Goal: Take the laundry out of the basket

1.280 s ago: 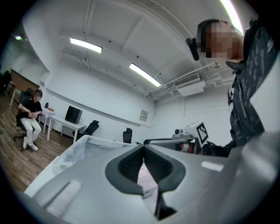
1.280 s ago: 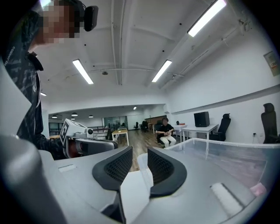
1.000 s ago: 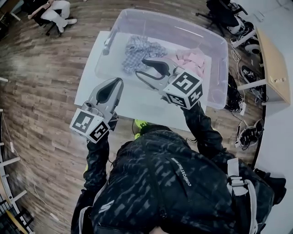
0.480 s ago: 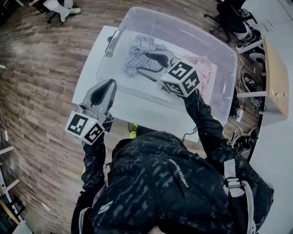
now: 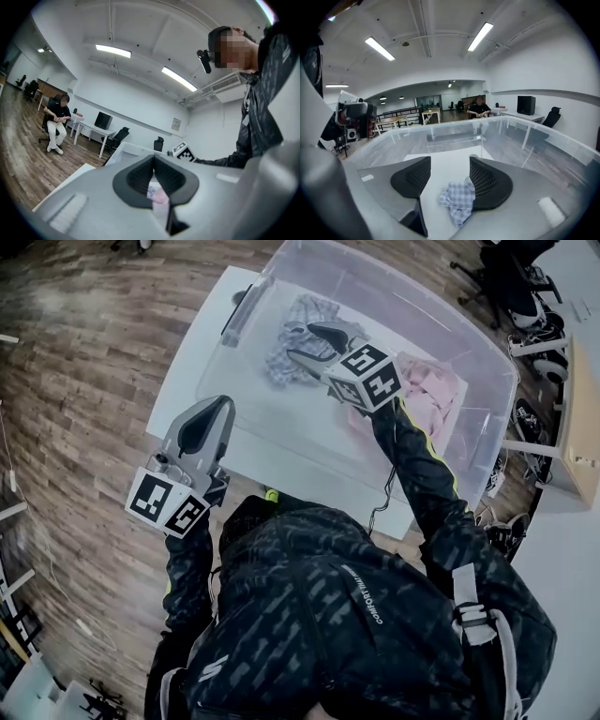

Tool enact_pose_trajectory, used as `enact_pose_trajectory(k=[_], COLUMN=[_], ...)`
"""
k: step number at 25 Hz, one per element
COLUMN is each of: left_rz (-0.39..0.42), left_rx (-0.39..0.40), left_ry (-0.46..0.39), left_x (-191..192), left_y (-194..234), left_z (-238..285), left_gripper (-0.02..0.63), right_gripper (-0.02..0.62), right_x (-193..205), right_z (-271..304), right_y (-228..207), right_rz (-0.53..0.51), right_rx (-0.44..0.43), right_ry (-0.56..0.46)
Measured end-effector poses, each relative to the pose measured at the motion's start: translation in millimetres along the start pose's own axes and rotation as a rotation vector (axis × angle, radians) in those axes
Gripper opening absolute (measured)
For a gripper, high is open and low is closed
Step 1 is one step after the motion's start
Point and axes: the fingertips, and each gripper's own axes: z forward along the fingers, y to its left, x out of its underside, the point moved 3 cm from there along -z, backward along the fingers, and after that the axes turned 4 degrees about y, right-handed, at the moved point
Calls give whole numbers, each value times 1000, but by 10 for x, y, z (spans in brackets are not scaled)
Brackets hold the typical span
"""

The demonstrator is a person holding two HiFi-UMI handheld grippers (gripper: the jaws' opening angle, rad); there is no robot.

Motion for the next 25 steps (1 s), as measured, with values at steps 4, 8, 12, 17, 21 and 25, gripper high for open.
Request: enact_pose_trajectory(k=[4,8,12,17,21,25], left_rz=[-2,-28,-46,-67,-78,-85], left_rx=[-16,-55,-90,-121,-143,-149], left_ry=[4,5,16,35,48,59], left_x=[65,129,193,288,332,375], left_y=[69,175,213,280,340,360], left_z=[80,76,72,50,46,60], left_gripper=[11,11,11,11,11,11], right_gripper=[298,339,377,405,417,448], right_x=[370,681,886,996,1091,1284], right_z=[314,570,731,930,1064,1204], right_y=[-224,-371,-522,-707,-753,-796], right_rz=[-21,-7,-34,-33,-43,-97], right_rx=[19,20,47,61,49,58], right_ry=[95,163,200,207,223,280])
